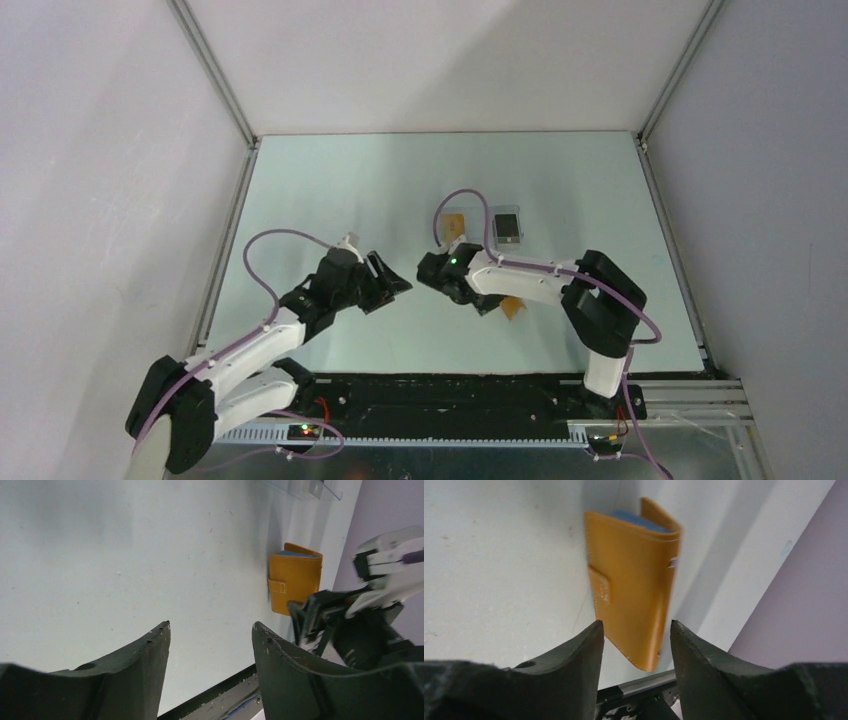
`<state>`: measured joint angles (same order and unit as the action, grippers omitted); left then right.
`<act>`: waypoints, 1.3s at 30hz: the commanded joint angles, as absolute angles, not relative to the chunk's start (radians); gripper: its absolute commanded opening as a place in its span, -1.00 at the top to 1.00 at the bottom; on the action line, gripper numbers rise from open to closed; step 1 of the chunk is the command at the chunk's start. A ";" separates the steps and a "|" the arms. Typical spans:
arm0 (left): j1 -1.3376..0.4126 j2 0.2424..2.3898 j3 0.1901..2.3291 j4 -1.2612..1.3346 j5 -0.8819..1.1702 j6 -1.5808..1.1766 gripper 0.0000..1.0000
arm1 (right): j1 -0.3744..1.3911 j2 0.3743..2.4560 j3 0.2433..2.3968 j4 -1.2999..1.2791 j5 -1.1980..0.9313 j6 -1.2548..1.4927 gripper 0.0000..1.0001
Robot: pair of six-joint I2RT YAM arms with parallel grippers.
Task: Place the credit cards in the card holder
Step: Turn over the card holder at the center of the board.
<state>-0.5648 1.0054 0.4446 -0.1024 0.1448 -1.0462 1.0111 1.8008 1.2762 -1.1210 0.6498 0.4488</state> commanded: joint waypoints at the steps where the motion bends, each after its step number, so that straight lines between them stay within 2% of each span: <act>1: -0.534 0.946 0.415 -0.100 0.162 -1.049 -0.30 | 1.086 1.849 1.277 -1.115 0.694 0.506 -0.26; 4: -0.526 0.925 0.395 -0.104 0.161 -1.055 -0.31 | 1.130 1.840 1.276 -1.111 0.658 0.509 -0.39; 7: -0.521 0.916 0.381 -0.105 0.159 -1.057 -0.31 | 1.152 1.798 1.276 -1.073 0.527 0.491 -0.47; 15: -0.517 0.939 0.378 -0.103 0.162 -1.050 -0.31 | 1.094 1.678 1.281 -0.910 0.231 0.417 -0.49; 21: -0.516 0.978 0.398 -0.092 0.191 -1.035 -0.32 | 0.914 1.583 1.271 -0.834 -0.038 0.414 -0.46; 26: -0.541 1.096 0.474 -0.057 0.241 -1.013 -0.32 | 0.731 1.447 1.192 -0.790 -0.211 0.398 -0.42; 33: -0.673 1.397 0.694 -0.020 0.278 -1.000 -0.32 | 0.382 1.317 1.012 -0.754 -0.404 0.356 -0.34; 36: -0.723 1.519 0.820 -0.014 0.298 -0.998 -0.33 | 0.229 1.330 0.937 -0.744 -0.489 0.326 -0.29; 39: -0.770 1.652 0.920 -0.017 0.322 -0.990 -0.31 | 0.166 1.363 0.898 -0.731 -0.551 0.311 -0.25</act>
